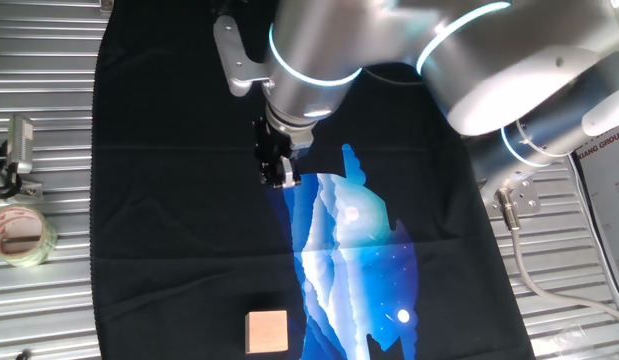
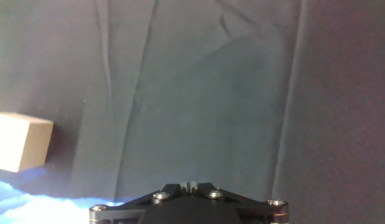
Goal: Approach and touch the side of the small block
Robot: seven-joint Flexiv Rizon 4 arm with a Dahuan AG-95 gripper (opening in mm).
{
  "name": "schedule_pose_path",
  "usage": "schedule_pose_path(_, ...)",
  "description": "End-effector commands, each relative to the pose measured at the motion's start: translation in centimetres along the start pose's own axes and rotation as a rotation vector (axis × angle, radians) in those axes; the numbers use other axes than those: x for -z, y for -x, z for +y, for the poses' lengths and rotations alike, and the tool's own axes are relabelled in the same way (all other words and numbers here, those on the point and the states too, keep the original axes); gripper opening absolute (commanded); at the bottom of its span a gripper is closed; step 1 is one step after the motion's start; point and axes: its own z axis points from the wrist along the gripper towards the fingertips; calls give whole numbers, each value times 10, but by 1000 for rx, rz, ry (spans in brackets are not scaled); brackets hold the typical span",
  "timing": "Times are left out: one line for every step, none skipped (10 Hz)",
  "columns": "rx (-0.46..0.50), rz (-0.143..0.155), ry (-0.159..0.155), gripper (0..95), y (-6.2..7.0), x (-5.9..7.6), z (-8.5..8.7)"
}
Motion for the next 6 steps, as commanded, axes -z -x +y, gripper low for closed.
schedule_pose_path(27, 19, 15, 0, 0, 0, 0)
schedule_pose_path(27, 22, 0, 0, 0, 0, 0)
schedule_pose_path(28, 24, -31, 0, 0, 0, 0)
schedule_pose_path(23, 26, -63, 0, 0, 0, 0)
schedule_pose_path(14, 29, -69, 0, 0, 0, 0)
schedule_pose_path(11, 30, -65, 0, 0, 0, 0)
